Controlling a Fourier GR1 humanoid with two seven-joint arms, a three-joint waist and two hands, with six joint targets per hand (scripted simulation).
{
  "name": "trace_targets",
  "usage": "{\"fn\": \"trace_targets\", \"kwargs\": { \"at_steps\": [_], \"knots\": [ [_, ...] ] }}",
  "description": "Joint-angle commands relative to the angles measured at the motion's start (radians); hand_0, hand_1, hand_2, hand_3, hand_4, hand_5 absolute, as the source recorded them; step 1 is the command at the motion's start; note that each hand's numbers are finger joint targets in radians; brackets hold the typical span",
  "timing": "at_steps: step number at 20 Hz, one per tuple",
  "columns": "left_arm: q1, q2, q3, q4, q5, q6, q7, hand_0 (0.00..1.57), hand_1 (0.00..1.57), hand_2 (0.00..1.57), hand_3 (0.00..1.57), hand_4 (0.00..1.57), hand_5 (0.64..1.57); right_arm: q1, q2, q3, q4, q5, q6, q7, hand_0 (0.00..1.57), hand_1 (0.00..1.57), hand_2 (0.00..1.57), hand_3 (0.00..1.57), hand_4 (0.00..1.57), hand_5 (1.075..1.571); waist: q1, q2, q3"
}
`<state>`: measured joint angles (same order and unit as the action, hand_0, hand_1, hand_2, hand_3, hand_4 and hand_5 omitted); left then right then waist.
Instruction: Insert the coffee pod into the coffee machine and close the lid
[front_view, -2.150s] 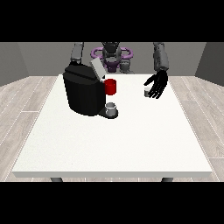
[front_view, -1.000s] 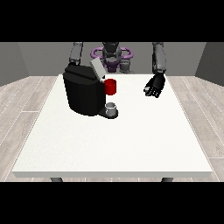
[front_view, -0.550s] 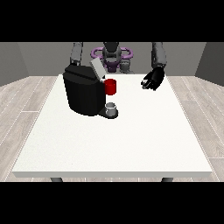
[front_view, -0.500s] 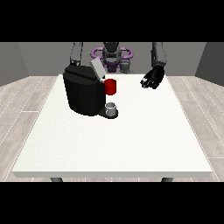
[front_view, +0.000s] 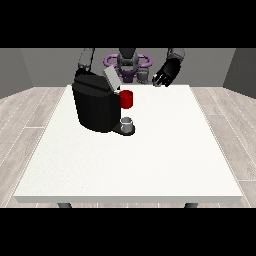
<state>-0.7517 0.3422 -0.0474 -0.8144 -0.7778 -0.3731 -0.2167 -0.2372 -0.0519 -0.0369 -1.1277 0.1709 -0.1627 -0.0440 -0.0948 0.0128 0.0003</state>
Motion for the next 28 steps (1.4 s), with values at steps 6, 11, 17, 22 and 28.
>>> {"fn": "trace_targets", "kwargs": {
  "at_steps": [6, 11, 17, 22, 28],
  "knots": [
    [-0.203, 0.014, 0.1, 0.028, 0.038, -0.06, 0.102, 1.42, 1.42, 1.42, 1.38, 0.54, 1.571, -0.061, 0.026, 0.049, -0.092, 0.007, 0.019, 0.033, 0.0, 0.0, 0.0, 0.0, 0.0, 1.571, -0.129, 0.045, -0.0005],
    [-0.306, -0.017, 0.134, 0.01, 0.069, -0.102, 0.197, 1.23, 1.23, 1.26, 1.27, 0.5, 1.571, -0.087, 0.016, -0.004, -0.036, -0.001, -0.021, -0.035, 0.0, 0.0, 0.0, 0.0, 0.0, 1.571, -0.092, 0.09, 0.0002],
    [-0.41, 0.064, 0.178, 0.072, 0.066, -0.098, 0.185, 1.17, 1.17, 1.25, 1.27, 0.48, 1.571, -0.163, 0.035, 0.031, -0.131, 0.011, -0.026, 0.058, 0.0, 0.0, 0.0, 0.0, 0.27, 1.571, -0.19, 0.16, -0.0003],
    [-0.452, 0.098, 0.201, 0.091, 0.067, -0.084, 0.173, 1.22, 1.22, 1.29, 1.24, 0.48, 1.571, -0.19, -0.017, -0.011, -0.137, -0.012, 0.0, 0.046, 0.0, 0.0, 0.0, 0.0, 0.0, 1.571, -0.208, 0.225, -0.0002],
    [-0.479, 0.117, 0.204, 0.117, 0.059, -0.079, 0.149, 1.22, 1.22, 1.29, 1.24, 0.49, 1.571, -0.188, -0.006, 0.001, -0.145, 0.0, -0.011, 0.022, 0.0, 0.0, 0.0, 0.0, 0.1, 1.571, -0.216, 0.266, -0.0001]
  ]
}}
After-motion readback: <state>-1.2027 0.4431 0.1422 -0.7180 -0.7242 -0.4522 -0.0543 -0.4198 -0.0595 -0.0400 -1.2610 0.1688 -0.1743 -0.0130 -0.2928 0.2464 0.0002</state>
